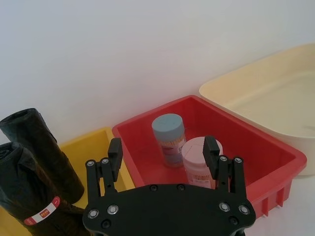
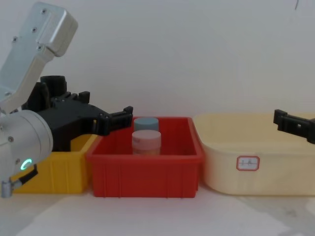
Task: Pick up the garbage bag with the one hand and transfer it to the other hand.
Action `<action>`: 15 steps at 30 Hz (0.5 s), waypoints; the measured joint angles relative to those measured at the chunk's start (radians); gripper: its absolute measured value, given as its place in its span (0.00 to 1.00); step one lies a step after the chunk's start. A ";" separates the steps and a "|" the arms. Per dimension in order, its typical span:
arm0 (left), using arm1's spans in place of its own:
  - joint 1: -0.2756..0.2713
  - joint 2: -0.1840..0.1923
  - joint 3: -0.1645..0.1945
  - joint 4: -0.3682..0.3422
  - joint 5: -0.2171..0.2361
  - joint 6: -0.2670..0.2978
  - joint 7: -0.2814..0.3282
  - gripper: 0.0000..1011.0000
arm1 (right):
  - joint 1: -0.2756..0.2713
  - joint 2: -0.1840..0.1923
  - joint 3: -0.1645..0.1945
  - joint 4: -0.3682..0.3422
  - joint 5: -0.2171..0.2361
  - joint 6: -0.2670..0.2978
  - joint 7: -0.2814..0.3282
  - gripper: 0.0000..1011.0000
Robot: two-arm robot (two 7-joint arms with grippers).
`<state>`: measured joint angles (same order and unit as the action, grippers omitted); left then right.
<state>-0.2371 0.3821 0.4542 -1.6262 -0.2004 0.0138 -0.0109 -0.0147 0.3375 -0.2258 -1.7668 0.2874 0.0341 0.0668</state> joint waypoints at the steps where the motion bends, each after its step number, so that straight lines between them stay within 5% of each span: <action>1: 0.000 0.000 0.000 0.000 0.000 0.000 0.000 0.99 | 0.000 0.000 0.000 0.000 0.000 0.000 0.000 0.99; 15: -0.002 -0.003 -0.008 -0.020 -0.006 0.027 -0.003 0.99 | 0.000 0.000 0.000 0.000 0.000 0.000 0.000 0.99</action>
<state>-0.2387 0.3791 0.4465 -1.6467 -0.2061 0.0405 -0.0136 -0.0146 0.3374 -0.2258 -1.7668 0.2873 0.0340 0.0668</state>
